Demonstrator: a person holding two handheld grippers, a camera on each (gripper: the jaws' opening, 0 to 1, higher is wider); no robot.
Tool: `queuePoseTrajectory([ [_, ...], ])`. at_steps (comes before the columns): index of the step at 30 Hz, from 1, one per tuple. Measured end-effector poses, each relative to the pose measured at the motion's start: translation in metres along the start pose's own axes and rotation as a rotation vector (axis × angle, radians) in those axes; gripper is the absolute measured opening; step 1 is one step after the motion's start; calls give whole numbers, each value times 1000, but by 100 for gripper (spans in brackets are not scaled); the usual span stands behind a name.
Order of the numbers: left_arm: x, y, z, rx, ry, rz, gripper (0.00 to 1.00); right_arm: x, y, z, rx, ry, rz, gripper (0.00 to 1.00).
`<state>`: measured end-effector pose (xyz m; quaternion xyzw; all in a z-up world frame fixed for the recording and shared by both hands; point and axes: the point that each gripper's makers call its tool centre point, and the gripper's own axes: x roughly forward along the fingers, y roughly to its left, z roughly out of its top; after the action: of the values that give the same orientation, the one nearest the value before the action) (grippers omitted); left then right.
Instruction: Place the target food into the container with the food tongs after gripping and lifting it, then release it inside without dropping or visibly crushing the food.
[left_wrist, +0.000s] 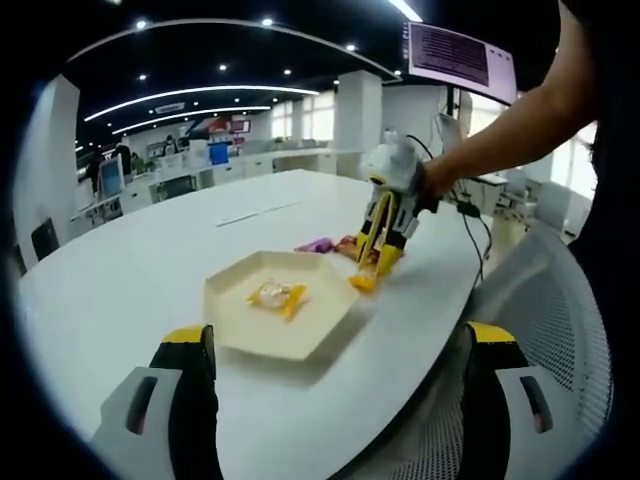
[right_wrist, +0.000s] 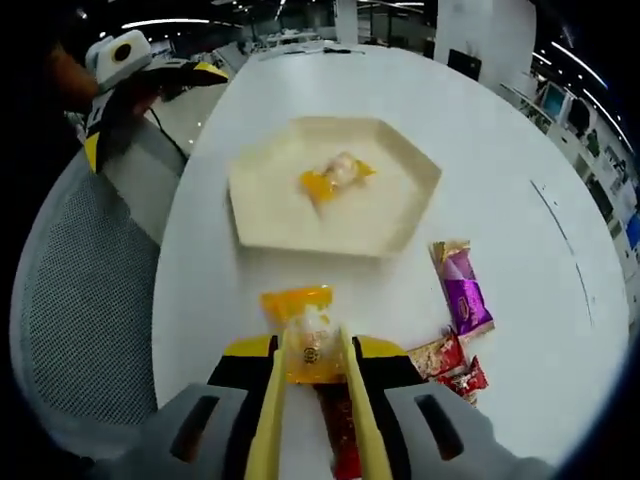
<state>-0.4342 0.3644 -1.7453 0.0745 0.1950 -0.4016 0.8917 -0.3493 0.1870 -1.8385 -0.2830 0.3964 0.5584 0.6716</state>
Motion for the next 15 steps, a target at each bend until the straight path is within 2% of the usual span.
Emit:
queuePoseTrajectory([
  [2,0,0,-1,-1,5,0,98,0,1,1,16,-1,1,26],
  [4,1,-1,-1,-1,8,-2,98,0,-1,0,73,5,-11,24],
  [8,0,0,-1,-4,4,0,98,1,-7,2,59,2,-45,21],
  [15,1,0,-1,-4,7,-4,98,-3,-16,3,125,0,-75,19],
])
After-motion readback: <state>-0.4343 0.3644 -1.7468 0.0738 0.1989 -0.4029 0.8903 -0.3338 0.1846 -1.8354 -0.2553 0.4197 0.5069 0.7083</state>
